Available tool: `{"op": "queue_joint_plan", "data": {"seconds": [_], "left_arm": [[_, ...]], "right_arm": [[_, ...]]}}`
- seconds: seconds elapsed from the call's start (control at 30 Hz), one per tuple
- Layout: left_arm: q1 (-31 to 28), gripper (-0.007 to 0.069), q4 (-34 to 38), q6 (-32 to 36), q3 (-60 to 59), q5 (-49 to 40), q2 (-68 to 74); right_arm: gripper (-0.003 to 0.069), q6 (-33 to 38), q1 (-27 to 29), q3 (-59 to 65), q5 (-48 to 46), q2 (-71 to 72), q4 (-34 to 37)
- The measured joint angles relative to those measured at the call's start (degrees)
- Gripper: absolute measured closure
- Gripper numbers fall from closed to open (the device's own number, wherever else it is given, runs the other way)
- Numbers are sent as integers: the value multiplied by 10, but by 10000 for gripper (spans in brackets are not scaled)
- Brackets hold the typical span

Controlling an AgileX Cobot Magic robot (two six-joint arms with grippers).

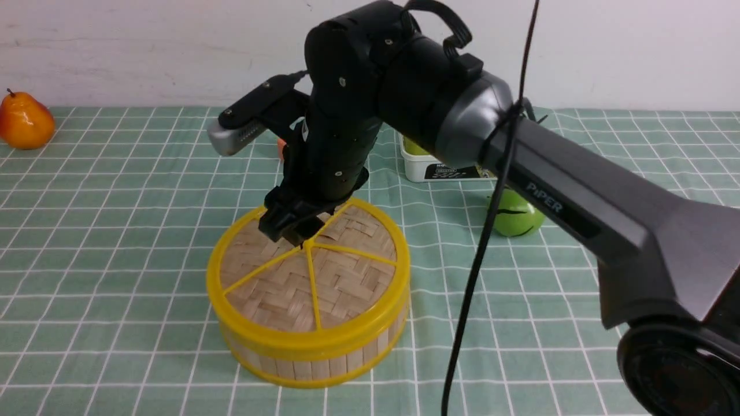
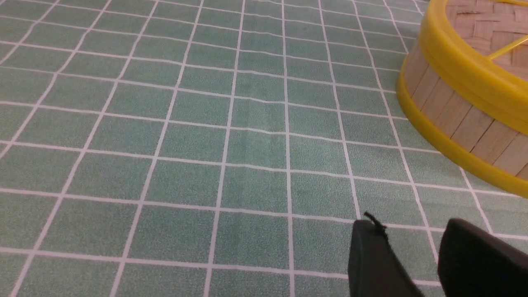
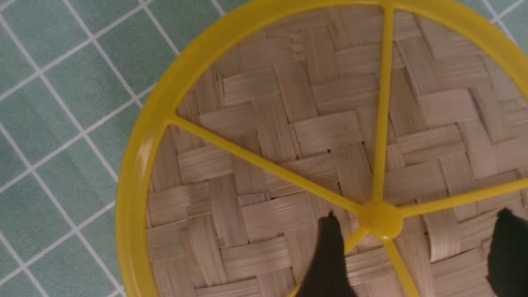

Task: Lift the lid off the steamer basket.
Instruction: Use the right arm to lift the lid of the steamer

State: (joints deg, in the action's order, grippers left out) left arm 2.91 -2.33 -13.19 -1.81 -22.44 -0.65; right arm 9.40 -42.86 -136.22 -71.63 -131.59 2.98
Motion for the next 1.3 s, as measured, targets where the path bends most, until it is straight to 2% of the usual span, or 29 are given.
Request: {"op": "queue_joint_plan", "data": {"seconds": [0.23,0.6,0.73,0.77,0.87,0.9,0.93,1.17,1.3], "left_arm": [[0,386,0,0,0,0,0],[0,386,0,0,0,0,0],[0,386,0,0,0,0,0],[0,386,0,0,0,0,0],[0,386,0,0,0,0,0],[0,386,0,0,0,0,0],[0,386,0,0,0,0,0],[0,386,0,0,0,0,0],[0,386,0,0,0,0,0]], "right_arm": [[188,-14,0,1,0,-10,0],[319,-15,0,2,29,-34,12],[396,-15,0,2,31,-34,13],[447,-15,0,2,29,-34,13],[525,-15,0,2,29,-34,12],[572,-15,0,2,29,-34,12],[582,-15,0,2,29,-34,12],[580,-15,1,6,12,-10,15],[580,-3,1,7,-3,85,-26]]}}
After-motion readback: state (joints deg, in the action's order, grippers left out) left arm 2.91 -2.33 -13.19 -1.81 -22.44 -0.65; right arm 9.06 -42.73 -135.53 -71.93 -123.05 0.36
